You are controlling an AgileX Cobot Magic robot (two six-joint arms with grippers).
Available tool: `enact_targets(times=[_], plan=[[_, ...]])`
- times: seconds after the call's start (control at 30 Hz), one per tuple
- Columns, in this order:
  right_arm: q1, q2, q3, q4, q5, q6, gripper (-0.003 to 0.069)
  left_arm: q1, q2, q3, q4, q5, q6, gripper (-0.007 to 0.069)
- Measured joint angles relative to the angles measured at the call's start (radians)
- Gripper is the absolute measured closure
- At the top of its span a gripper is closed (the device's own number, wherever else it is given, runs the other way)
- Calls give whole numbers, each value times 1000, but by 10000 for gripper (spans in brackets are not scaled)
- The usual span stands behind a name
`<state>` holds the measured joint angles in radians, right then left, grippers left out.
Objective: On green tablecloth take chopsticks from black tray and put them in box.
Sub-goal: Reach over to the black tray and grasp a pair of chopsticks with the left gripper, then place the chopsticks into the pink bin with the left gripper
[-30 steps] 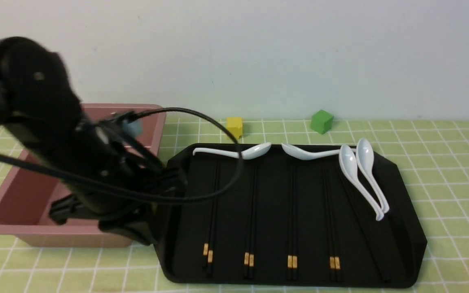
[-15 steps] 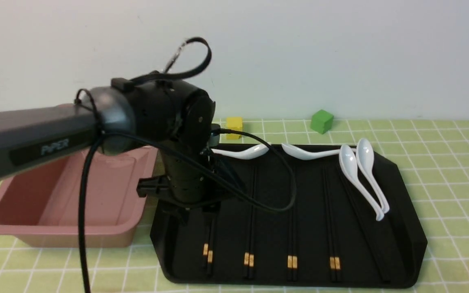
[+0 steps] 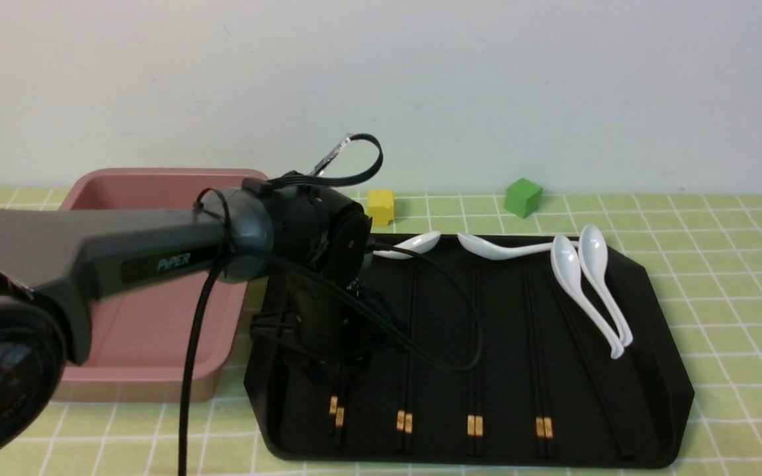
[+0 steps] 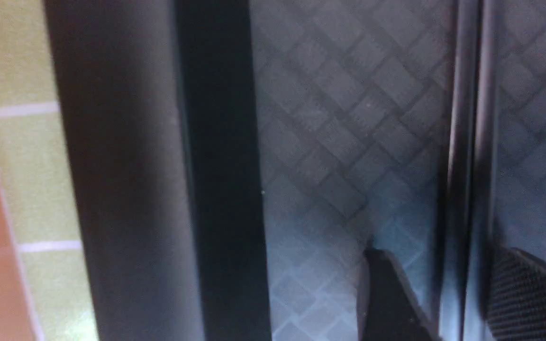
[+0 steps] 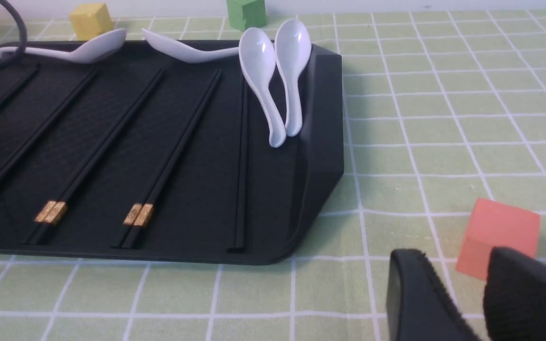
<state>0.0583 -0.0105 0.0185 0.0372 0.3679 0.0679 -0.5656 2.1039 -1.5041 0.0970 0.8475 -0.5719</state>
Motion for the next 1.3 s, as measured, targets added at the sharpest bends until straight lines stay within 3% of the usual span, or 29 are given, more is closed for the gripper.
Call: enact_targets(times=[0.23, 0.43, 0.77, 0.9, 1.03, 1.3], plan=[[0, 0, 0, 0, 0, 0, 419, 0, 8, -9, -10, 2, 0, 337], [0, 0, 0, 0, 0, 0, 419, 0, 6, -11, -37, 9, 1, 522], [0, 0, 0, 0, 1, 0, 419, 13, -185, -99, -59, 151, 11, 515], [0, 0, 0, 0, 1, 0, 419, 81, -304, -173, -18, 269, 44, 515], [0, 0, 0, 0, 1, 0, 419, 243, -380, -162, 4, 340, 72, 515], [0, 0, 0, 0, 1, 0, 419, 525, -346, -24, -28, 255, 142, 515]])
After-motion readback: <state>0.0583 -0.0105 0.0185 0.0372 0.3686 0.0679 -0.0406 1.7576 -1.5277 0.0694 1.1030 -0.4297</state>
